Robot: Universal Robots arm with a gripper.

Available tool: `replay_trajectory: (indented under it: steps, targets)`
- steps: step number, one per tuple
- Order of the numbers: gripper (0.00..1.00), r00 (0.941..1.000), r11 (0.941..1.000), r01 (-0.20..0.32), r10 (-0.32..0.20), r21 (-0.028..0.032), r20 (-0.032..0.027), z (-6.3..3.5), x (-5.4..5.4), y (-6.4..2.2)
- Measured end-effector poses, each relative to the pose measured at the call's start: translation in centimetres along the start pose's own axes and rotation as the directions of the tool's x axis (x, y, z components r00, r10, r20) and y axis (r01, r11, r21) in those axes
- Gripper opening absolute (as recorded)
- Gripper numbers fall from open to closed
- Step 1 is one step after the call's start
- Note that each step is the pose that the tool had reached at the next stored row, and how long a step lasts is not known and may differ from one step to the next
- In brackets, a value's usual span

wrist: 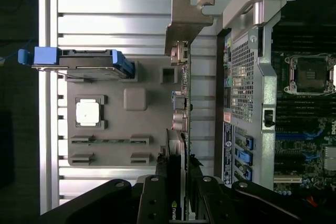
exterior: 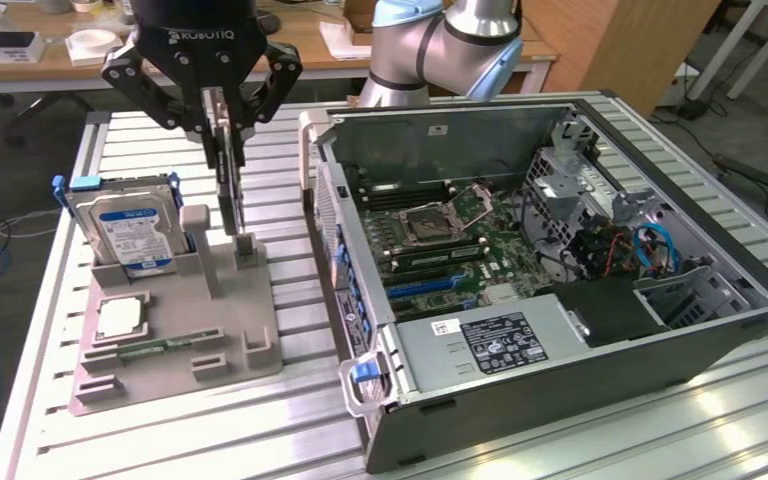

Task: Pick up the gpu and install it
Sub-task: 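Pick up the gpu and move the gpu toward the slot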

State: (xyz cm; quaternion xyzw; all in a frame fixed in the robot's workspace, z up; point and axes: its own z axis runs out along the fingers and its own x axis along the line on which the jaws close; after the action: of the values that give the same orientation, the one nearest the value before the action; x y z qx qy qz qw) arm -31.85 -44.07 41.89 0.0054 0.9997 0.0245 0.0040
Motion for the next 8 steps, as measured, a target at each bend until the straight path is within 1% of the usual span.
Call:
replay_trajectory:
  steps: [8]
  targets:
    - [0.26,1.0,1.0,0.0,0.0,0.0001,0.0,0.0,-0.35,0.0]
